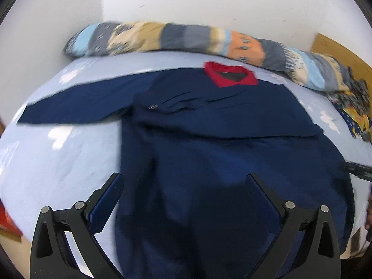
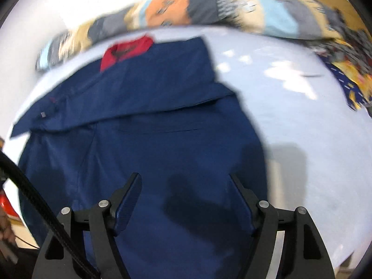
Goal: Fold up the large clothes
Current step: 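Open the right tool while the left tool grasps the other sleeve cuff, then lift the other sleeve with the left tool and fold it across the body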
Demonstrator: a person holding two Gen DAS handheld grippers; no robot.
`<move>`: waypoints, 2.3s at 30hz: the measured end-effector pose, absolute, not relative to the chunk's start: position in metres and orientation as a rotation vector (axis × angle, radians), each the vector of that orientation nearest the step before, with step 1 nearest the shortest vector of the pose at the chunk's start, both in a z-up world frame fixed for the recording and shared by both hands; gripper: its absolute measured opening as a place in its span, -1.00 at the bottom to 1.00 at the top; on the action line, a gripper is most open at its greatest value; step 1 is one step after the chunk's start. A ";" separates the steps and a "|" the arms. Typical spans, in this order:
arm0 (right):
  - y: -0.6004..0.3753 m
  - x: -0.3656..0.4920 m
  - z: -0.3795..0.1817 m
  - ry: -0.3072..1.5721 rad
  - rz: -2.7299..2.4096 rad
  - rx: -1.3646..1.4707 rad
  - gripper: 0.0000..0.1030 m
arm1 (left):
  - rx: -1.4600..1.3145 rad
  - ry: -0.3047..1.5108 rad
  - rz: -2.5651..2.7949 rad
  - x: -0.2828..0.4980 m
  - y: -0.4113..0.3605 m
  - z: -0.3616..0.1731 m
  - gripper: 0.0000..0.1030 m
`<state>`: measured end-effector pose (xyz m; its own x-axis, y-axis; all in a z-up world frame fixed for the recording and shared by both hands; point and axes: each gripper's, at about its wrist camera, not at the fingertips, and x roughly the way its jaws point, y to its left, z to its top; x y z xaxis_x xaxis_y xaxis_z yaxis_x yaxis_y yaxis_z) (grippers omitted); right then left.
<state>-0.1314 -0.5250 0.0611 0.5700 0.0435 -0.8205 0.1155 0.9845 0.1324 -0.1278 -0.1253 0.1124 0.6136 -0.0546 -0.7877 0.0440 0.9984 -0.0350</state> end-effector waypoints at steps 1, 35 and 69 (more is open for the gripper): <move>-0.536 -0.145 0.064 0.952 -0.054 0.198 0.60 | -0.031 0.919 -0.042 -0.130 -0.112 0.111 1.00; -0.625 -0.211 0.049 0.993 -0.246 0.306 -0.91 | -0.301 1.020 0.146 -0.190 -0.008 0.076 -0.71; -0.377 -0.181 0.111 0.771 0.332 0.130 0.56 | -0.769 0.760 0.457 -0.025 0.323 0.082 0.42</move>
<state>-0.1807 -0.3772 0.1112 0.6684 0.3409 -0.6612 -0.2467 0.9401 0.2353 -0.0248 0.3232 0.0824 0.6502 0.0991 -0.7532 -0.6190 0.6439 -0.4496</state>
